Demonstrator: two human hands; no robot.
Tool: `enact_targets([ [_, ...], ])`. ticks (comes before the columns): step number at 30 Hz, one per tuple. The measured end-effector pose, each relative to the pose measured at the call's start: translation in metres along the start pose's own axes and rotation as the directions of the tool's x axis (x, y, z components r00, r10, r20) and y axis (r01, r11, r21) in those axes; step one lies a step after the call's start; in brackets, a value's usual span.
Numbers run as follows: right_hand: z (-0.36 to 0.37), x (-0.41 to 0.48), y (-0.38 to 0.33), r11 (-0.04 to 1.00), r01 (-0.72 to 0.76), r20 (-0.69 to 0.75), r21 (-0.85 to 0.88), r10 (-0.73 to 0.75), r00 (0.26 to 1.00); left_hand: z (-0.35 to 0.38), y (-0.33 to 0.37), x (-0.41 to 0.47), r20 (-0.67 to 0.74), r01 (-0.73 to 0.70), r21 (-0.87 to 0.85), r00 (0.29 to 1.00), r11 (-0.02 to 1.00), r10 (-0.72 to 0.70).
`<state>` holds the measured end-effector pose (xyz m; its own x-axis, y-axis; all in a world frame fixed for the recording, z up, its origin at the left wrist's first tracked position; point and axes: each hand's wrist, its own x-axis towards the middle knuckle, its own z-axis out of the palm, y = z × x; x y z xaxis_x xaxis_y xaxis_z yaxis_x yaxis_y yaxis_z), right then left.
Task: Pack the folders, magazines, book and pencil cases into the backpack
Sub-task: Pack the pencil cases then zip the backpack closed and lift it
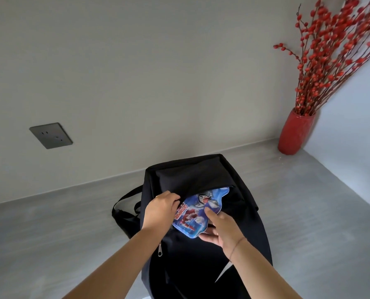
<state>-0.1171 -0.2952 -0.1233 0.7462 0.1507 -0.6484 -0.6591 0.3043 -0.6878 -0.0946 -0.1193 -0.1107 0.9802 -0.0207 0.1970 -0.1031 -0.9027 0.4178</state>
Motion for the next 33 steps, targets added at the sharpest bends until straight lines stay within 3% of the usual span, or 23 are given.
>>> enact_targets([
  [2,-0.001,-0.002,0.001,0.997,-0.008,0.011,-0.076,0.009,1.0,0.0,-0.002,-0.002,-0.012,-0.002,-0.007,1.0,1.0,0.002],
  [7,0.007,0.007,-0.011,0.985,0.092,-0.127,0.146,-0.074,0.989,-0.009,-0.002,-0.003,-0.07,-0.056,-0.02,0.996,0.998,0.055],
  [14,0.031,0.022,-0.019,0.968,0.147,-0.272,0.201,-0.089,0.958,-0.026,0.001,-0.005,-0.206,-0.208,0.091,0.953,0.974,0.222],
  [17,0.053,0.027,-0.02,0.945,0.172,-0.271,0.277,-0.095,0.958,-0.022,0.005,-0.013,-0.176,-0.319,0.149,0.923,0.936,0.342],
  [23,0.057,0.025,-0.022,0.996,0.061,-0.164,0.069,-0.049,0.985,-0.019,-0.007,-0.016,-0.163,-0.159,-0.042,0.975,0.986,0.15],
  [29,0.044,0.029,-0.025,0.976,0.098,-0.18,0.193,-0.063,0.982,-0.011,-0.006,-0.018,-0.098,-0.102,-0.094,0.991,0.99,0.093],
  [33,0.042,0.031,-0.029,0.992,0.057,-0.132,0.11,-0.042,0.99,-0.011,-0.013,-0.015,-0.065,-0.024,-0.166,0.998,0.986,0.014],
])
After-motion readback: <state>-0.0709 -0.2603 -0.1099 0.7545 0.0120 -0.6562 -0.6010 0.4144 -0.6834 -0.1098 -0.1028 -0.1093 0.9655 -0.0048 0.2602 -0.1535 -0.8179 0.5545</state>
